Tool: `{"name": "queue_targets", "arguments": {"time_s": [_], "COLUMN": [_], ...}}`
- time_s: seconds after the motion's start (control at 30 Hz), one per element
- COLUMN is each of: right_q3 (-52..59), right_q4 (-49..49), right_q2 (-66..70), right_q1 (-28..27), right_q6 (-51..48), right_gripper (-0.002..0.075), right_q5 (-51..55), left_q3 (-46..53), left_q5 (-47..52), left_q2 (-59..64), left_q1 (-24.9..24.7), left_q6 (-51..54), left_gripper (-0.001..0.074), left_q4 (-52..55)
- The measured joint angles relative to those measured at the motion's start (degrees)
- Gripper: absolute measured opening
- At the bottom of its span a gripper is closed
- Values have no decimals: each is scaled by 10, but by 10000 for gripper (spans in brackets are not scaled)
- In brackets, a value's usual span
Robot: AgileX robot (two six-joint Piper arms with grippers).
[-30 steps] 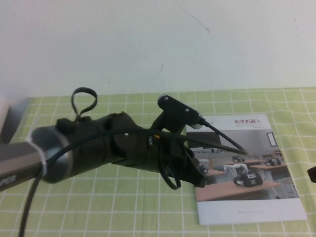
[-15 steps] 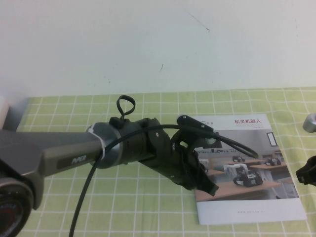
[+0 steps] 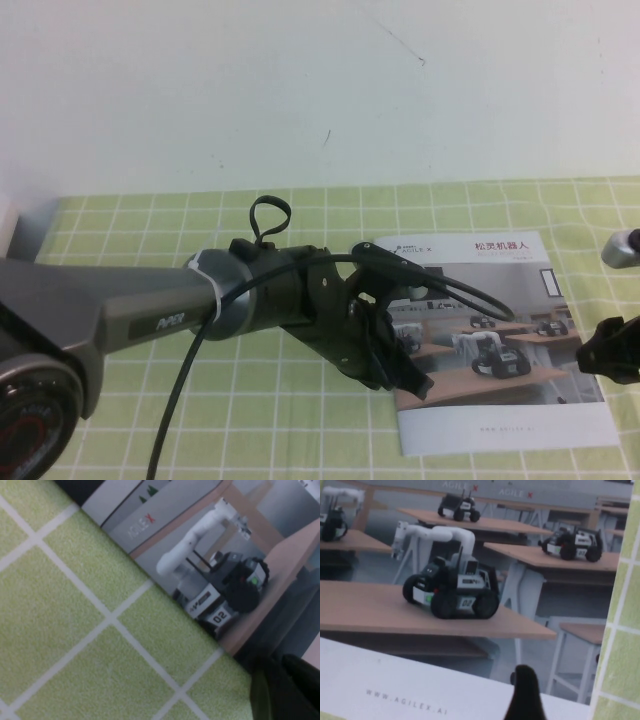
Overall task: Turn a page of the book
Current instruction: Open the closed book
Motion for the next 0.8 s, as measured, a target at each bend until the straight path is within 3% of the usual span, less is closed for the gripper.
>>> {"name": "queue_targets", "arguments": {"time_s": [0.3,0.8], "right_q3": [-3,-33], "right_q4": [19,128], "right_q2": [65,125], "right_q1": [0,0], "right_q6": [-3,-107], "right_gripper": [493,492], "right_q5": [-23,-25], "left_q3": [0,0], "left_q5": [1,2], "left_q2": [0,0], "left_q1": [0,0], "left_q6": [-1,-1], "left_gripper": [-4,-4], "left_q4": [0,-1]}}
